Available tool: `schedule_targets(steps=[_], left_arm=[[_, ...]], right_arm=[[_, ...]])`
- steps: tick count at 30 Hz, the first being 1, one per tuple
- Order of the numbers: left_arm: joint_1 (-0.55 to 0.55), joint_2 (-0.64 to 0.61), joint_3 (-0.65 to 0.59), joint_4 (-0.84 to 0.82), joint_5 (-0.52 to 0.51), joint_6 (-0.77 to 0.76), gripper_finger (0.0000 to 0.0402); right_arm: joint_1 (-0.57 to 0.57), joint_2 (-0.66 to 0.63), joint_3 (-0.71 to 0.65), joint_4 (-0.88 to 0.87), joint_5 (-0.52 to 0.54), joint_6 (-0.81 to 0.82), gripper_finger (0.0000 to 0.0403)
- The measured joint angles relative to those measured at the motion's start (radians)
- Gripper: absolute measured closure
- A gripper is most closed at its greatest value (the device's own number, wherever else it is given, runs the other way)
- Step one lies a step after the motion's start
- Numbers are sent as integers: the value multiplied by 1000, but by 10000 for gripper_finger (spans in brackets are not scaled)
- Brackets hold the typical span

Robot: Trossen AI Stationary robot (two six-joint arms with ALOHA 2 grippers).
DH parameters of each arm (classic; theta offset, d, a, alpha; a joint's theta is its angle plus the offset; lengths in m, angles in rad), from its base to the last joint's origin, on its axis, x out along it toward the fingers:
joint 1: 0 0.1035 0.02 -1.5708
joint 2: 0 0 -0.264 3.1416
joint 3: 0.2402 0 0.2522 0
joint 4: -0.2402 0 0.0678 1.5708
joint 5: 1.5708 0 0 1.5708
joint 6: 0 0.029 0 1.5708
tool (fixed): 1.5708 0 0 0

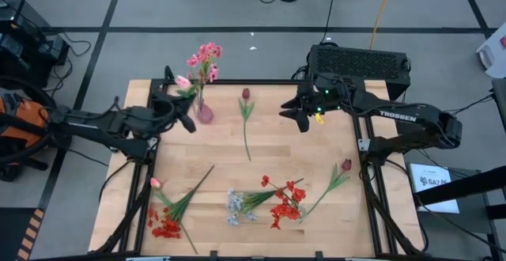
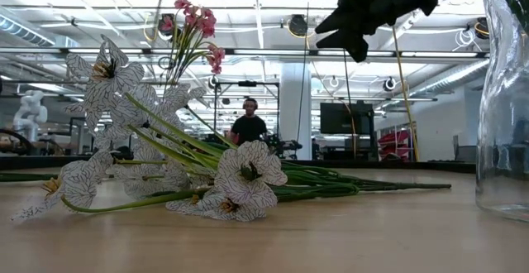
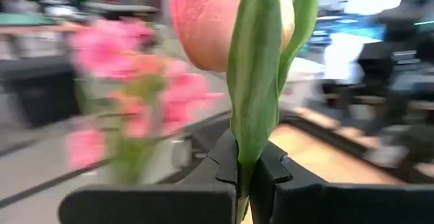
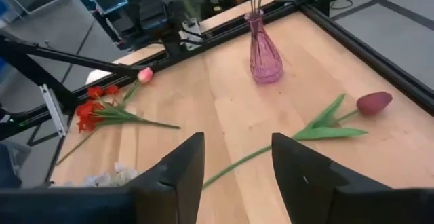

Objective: Sort flowers into vase by color
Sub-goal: Put the right pink tulip flower into the pink vase

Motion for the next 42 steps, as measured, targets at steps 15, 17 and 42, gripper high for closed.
schedule_targets(steps=[15,17,42], left_arm=[[234,-71,0,-114,37,84,393],[305,-70,-7,-79,129,116,393],[878,-180,-204,223,772,-109,393]], right_arm=[[1,7,0,34,159,71,269],[1,7,0,49,160,72,269],[1,7,0,60,213,135,269]])
